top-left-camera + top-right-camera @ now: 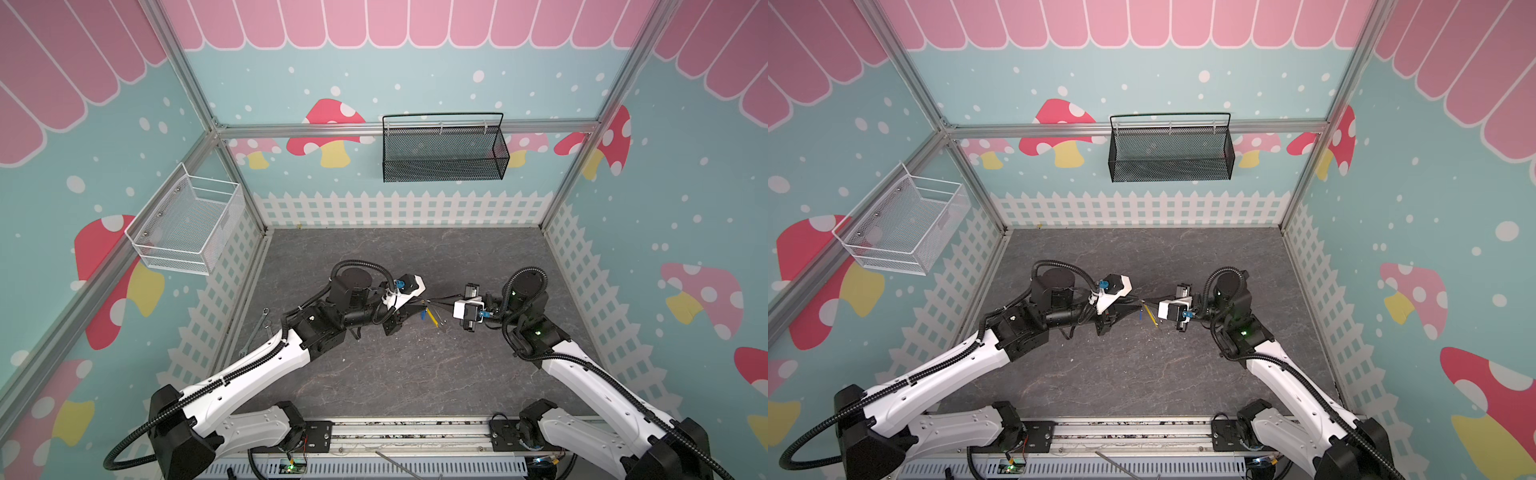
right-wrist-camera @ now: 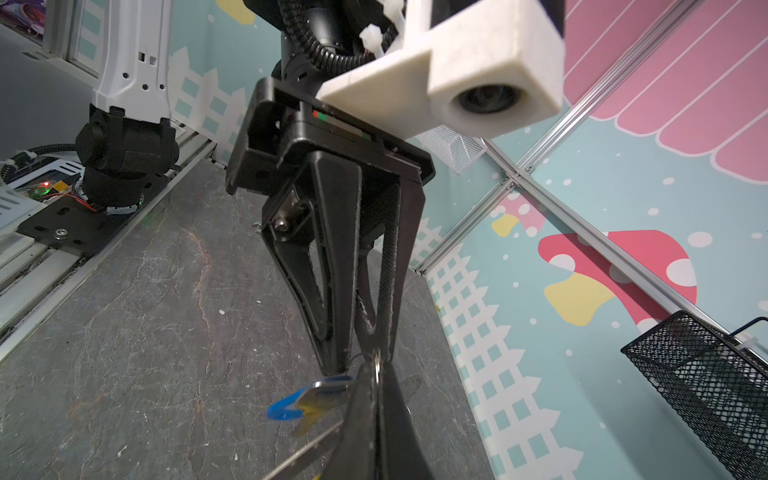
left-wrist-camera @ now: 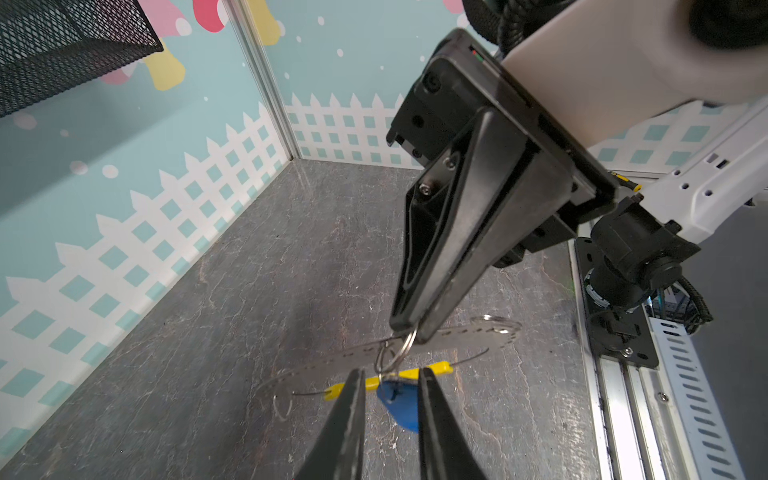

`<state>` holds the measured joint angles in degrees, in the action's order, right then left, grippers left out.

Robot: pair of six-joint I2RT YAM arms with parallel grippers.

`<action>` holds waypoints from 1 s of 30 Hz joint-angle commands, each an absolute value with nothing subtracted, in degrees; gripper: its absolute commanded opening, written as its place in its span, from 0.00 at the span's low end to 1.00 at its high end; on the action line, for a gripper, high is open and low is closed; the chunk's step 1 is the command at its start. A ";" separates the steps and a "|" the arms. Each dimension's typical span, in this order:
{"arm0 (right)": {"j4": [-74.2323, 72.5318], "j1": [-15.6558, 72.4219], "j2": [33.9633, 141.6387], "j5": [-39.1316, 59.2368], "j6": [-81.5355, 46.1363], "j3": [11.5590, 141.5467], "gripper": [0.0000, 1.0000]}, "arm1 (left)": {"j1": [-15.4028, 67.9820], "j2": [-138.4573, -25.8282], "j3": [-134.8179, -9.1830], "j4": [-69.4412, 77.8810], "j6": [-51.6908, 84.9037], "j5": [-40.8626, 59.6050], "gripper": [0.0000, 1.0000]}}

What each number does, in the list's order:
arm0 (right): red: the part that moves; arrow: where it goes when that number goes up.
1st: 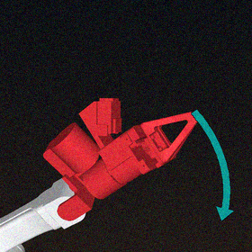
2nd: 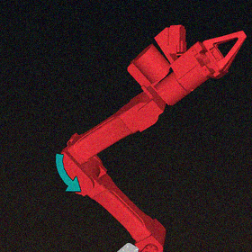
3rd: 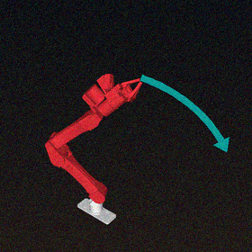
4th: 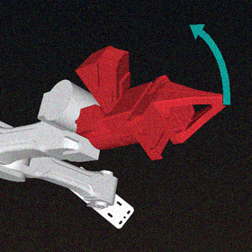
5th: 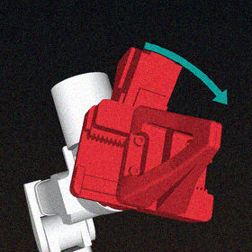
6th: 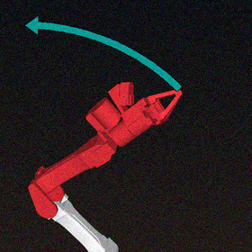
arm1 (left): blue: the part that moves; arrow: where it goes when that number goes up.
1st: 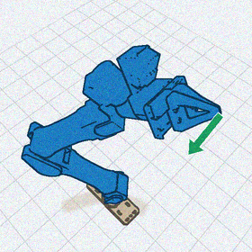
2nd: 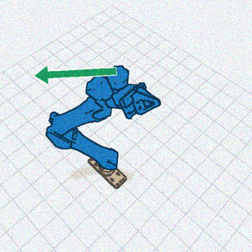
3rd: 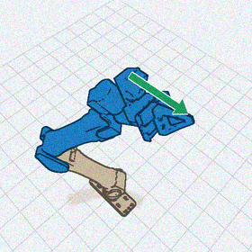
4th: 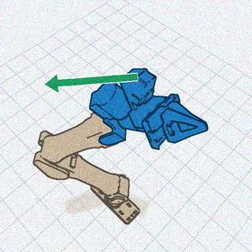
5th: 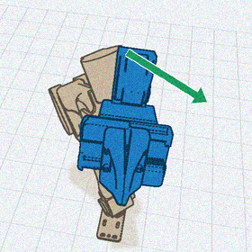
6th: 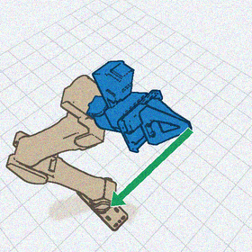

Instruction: Put the keys on the keyring

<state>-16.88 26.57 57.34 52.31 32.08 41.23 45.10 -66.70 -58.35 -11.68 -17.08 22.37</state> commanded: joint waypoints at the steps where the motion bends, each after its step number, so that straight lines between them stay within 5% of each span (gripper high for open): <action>1: -18.28 26.45 56.34 52.91 32.50 40.25 0.00 | 44.66 -67.73 -57.90 -10.81 -15.85 23.87 0.19; 11: -19.99 26.45 55.11 53.85 32.70 38.91 0.00 | 44.39 -69.17 -58.45 -10.37 -15.98 25.82 0.00; 30: -31.36 26.42 55.32 58.42 26.58 35.34 0.00 | 43.59 -73.11 -60.00 -10.55 -15.26 36.19 0.00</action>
<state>-25.76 26.17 55.68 55.55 28.49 35.59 43.38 -71.59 -58.54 -10.76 -15.55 32.82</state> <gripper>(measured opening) 0.047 0.050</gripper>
